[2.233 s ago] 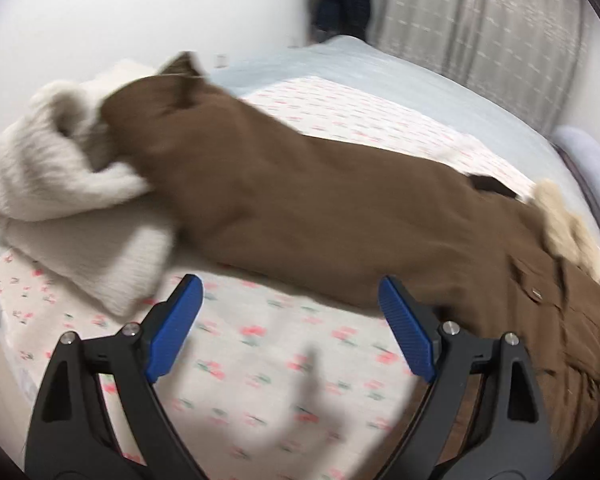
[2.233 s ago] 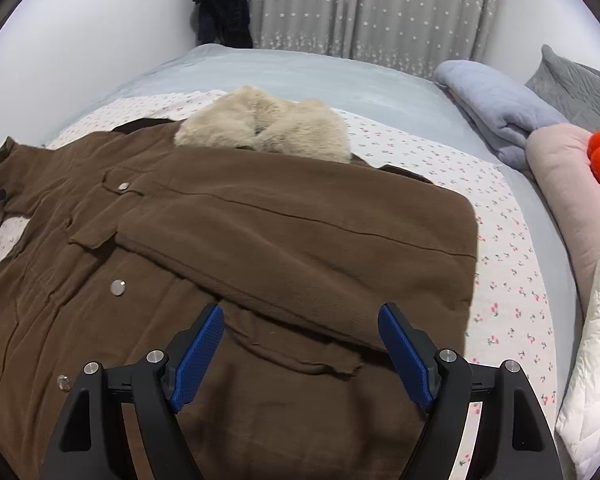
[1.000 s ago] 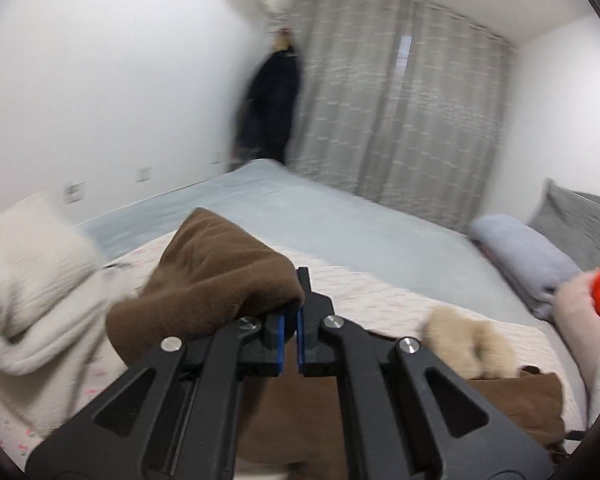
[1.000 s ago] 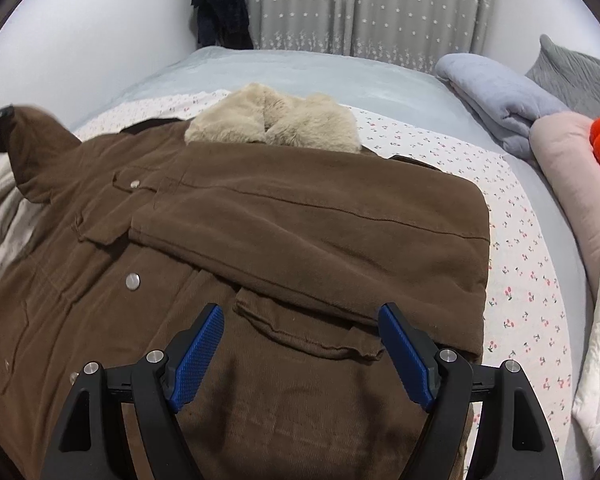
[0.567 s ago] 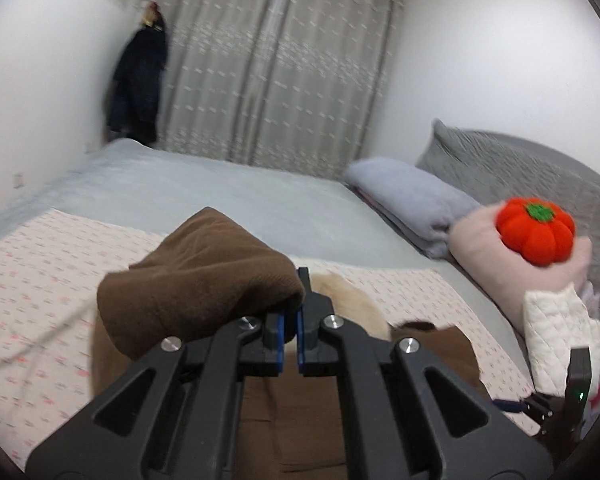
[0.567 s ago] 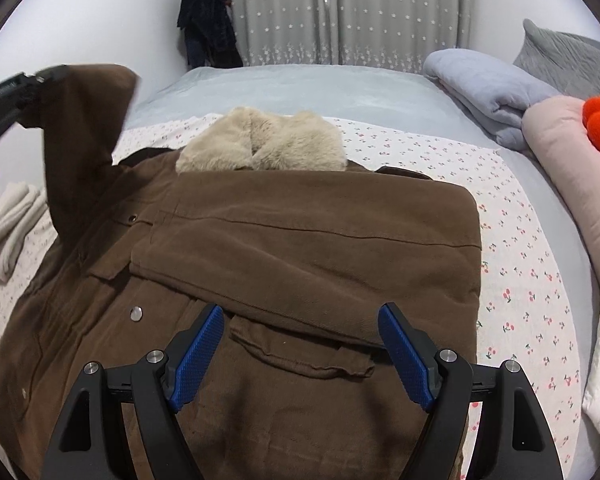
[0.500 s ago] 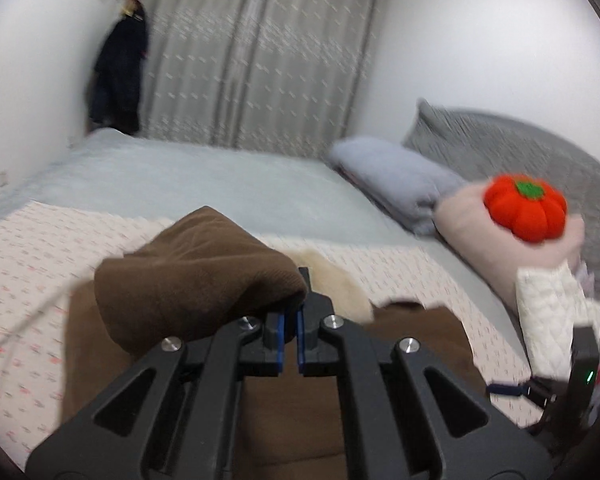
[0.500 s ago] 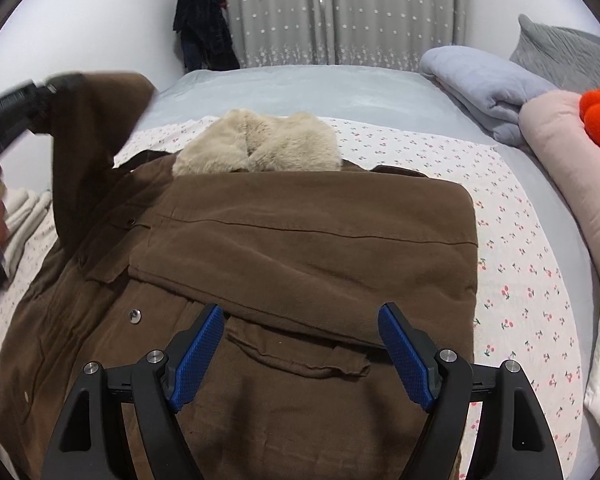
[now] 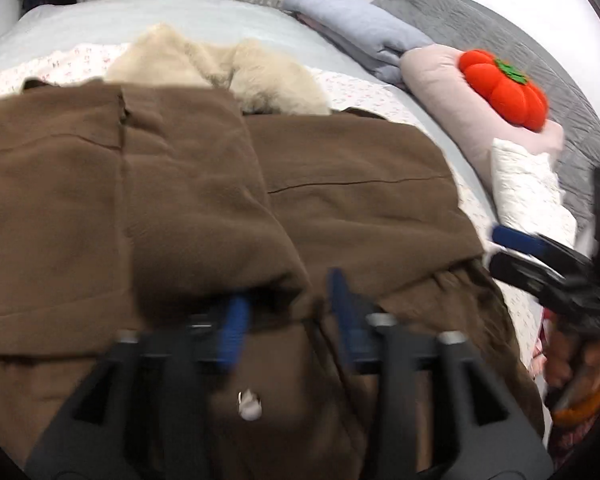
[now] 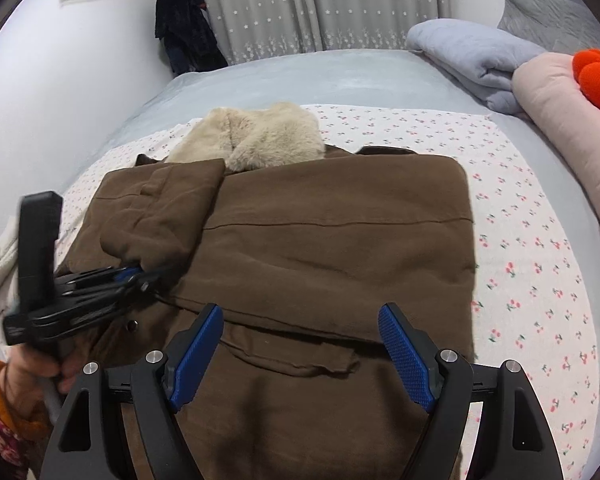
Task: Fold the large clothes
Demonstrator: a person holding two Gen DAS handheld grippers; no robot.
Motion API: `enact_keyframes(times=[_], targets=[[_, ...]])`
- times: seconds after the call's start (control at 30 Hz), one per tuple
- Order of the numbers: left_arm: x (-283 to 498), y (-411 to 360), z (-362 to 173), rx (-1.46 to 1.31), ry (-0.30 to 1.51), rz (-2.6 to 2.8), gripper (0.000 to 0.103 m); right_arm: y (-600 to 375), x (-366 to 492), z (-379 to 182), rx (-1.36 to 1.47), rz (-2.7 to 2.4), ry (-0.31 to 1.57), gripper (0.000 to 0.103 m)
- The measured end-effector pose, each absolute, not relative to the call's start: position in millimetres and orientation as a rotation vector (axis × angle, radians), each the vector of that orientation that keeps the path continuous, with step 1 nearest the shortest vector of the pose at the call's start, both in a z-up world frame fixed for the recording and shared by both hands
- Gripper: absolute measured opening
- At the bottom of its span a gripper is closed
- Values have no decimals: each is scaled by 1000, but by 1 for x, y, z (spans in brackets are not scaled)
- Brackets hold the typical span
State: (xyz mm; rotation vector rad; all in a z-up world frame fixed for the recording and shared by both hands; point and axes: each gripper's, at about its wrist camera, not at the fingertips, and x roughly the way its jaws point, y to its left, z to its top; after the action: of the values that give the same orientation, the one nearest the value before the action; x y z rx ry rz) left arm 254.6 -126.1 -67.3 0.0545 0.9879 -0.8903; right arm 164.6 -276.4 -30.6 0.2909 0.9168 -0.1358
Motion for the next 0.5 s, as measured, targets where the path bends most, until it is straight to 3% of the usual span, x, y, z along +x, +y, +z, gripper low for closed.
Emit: enact_keyframes(times=[0.27, 0.5], targets=[[245, -50, -21, 293, 777, -757, 67, -219, 208, -20, 191, -52, 908, 82], [315, 13, -50, 250, 870, -500, 67, -121, 262, -27, -35, 69, 922, 82]])
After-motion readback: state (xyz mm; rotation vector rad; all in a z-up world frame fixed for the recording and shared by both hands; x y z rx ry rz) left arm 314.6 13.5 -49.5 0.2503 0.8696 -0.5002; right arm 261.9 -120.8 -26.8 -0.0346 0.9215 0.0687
